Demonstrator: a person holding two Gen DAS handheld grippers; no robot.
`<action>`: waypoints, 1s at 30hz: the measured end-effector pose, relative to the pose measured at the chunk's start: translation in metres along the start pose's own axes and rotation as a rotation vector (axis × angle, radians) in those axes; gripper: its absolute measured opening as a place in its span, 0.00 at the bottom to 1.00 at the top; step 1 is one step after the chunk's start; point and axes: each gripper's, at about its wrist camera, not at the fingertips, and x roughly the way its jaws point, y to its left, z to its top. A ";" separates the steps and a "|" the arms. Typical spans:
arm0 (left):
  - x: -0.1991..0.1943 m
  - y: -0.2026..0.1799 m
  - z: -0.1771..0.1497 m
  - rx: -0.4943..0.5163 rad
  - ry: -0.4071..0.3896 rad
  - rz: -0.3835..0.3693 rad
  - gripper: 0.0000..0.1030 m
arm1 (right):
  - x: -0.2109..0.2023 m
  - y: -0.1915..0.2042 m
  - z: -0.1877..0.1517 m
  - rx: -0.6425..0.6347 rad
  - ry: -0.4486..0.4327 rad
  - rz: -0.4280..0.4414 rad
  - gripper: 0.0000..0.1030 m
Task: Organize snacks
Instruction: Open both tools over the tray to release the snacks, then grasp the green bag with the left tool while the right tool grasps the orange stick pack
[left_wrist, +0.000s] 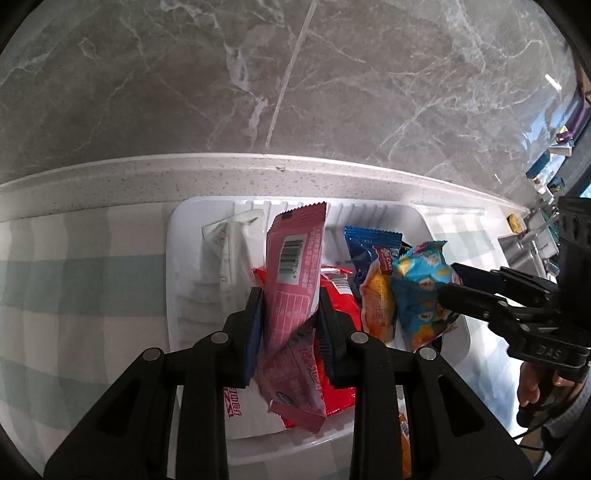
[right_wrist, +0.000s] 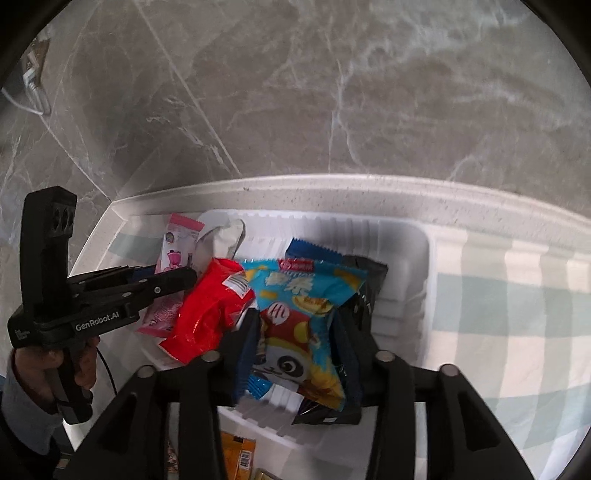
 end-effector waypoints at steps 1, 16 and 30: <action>-0.001 -0.001 0.000 0.002 -0.005 0.005 0.26 | -0.004 0.000 0.000 -0.004 -0.010 0.000 0.46; -0.057 -0.006 -0.014 -0.021 -0.111 0.011 0.41 | -0.052 0.002 -0.029 -0.001 -0.073 -0.013 0.50; -0.104 -0.008 -0.087 -0.041 -0.083 0.007 0.41 | -0.078 0.018 -0.088 0.016 -0.045 -0.001 0.50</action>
